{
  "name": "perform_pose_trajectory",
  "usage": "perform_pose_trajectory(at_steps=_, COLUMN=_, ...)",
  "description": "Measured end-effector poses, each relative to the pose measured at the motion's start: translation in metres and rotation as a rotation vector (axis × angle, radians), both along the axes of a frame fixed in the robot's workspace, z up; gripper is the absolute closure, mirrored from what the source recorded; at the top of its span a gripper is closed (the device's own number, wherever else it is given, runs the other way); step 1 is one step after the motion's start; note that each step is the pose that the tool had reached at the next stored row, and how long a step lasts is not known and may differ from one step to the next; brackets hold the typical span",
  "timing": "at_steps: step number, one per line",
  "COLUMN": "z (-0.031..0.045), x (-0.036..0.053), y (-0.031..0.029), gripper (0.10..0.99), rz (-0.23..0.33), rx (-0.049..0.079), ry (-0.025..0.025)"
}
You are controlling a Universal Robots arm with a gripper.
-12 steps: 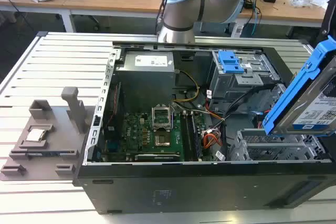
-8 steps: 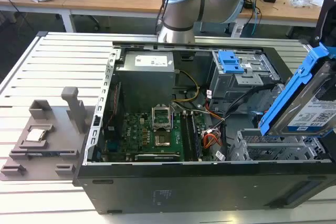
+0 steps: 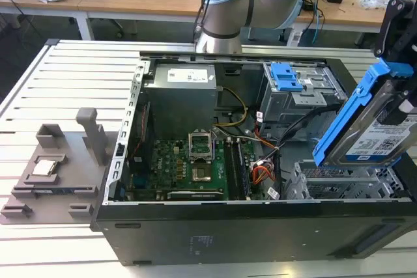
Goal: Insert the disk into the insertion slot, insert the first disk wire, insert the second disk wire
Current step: 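Insert the disk into the insertion slot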
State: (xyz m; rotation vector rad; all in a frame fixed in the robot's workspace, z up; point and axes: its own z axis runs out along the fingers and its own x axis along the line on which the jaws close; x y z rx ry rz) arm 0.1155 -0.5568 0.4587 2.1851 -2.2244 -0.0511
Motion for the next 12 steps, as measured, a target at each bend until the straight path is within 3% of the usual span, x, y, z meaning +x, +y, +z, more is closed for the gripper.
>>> perform_pose_trajectory(at_steps=5, z=-0.0122, x=-0.0001, y=0.0003, gripper=0.725, rz=0.0, rx=0.0, ry=0.0)
perform_pose_trajectory(at_steps=8, z=-0.0192, x=-0.0016, y=0.0045, gripper=0.725, rz=0.024, rx=0.0, ry=0.0)
perform_pose_trajectory(at_steps=12, z=-0.0234, x=-0.002, y=0.0073, gripper=0.725, rz=0.024, rx=0.0, ry=0.0)
